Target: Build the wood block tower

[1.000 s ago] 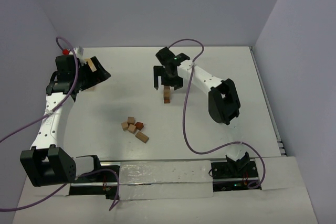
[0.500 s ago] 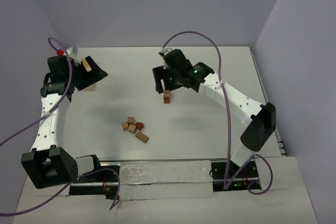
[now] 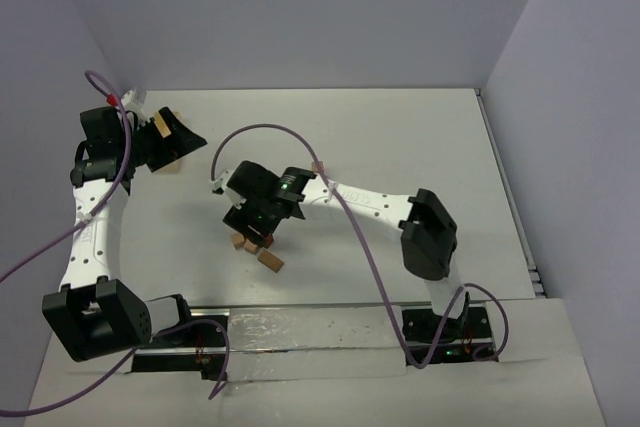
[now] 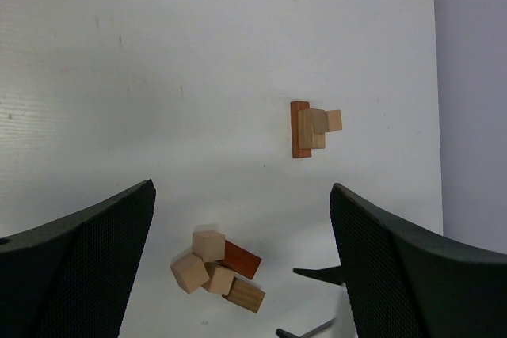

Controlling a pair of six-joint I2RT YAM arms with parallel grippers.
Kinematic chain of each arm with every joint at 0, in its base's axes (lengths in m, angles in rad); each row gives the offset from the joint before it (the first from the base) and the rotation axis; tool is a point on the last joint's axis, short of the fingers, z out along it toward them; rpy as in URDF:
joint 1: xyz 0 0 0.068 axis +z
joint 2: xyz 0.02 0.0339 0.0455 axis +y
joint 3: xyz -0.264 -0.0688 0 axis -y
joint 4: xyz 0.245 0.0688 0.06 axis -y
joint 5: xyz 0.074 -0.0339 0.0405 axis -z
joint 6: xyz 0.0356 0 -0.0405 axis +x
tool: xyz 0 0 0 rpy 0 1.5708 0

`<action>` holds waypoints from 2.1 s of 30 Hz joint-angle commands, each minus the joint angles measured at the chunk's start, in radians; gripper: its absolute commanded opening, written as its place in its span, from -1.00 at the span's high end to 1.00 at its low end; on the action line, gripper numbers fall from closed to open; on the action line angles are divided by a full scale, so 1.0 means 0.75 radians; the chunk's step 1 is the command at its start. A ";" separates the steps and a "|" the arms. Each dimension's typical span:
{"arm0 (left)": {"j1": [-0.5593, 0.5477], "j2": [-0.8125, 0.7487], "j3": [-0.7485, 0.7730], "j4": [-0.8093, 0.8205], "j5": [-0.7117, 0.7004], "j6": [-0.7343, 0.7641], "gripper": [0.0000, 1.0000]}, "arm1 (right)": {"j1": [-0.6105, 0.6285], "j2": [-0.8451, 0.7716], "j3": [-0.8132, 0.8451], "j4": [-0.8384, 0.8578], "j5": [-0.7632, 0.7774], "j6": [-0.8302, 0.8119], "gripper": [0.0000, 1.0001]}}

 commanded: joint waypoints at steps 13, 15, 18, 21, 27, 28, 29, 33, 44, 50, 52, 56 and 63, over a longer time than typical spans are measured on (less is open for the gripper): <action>0.009 -0.044 -0.017 0.052 0.028 0.009 -0.93 | 0.017 0.348 0.374 -0.186 -0.071 -0.025 -0.41; 0.008 -0.041 -0.019 0.060 0.032 0.003 -0.93 | 0.021 0.373 0.386 -0.187 -0.076 -0.027 -0.41; 0.008 -0.041 -0.016 0.060 0.033 -0.001 -0.93 | 0.024 0.406 0.410 -0.190 -0.080 -0.027 -0.40; 0.008 -0.036 -0.015 0.058 0.029 -0.001 -0.93 | 0.025 0.437 0.420 -0.190 -0.080 -0.030 -0.41; 0.009 -0.039 -0.021 0.059 0.025 -0.003 -0.92 | 0.026 0.472 0.429 -0.179 -0.079 -0.029 -0.40; 0.009 -0.039 -0.020 0.059 0.023 -0.003 -0.92 | 0.027 0.477 0.428 -0.177 -0.078 -0.029 -0.40; 0.010 -0.039 -0.019 0.058 0.022 -0.003 -0.93 | 0.027 0.480 0.426 -0.174 -0.077 -0.029 -0.40; 0.010 -0.039 -0.022 0.058 0.016 -0.003 -0.93 | 0.029 0.487 0.423 -0.165 -0.077 -0.025 -0.37; 0.008 -0.031 -0.021 0.059 0.016 -0.007 -0.92 | 0.043 0.509 0.446 -0.168 -0.069 -0.033 -0.34; 0.009 -0.025 -0.017 0.058 0.011 -0.007 -0.92 | 0.045 0.529 0.458 -0.165 -0.051 -0.034 -0.34; 0.009 -0.026 -0.019 0.060 0.012 -0.009 -0.92 | 0.047 0.529 0.459 -0.162 -0.050 -0.030 -0.34; 0.008 -0.024 -0.017 0.058 0.010 -0.009 -0.92 | 0.049 0.534 0.463 -0.162 -0.040 -0.027 -0.33; 0.008 -0.027 -0.027 0.064 0.008 -0.011 -0.91 | 0.051 0.487 0.449 -0.170 -0.049 -0.020 -0.05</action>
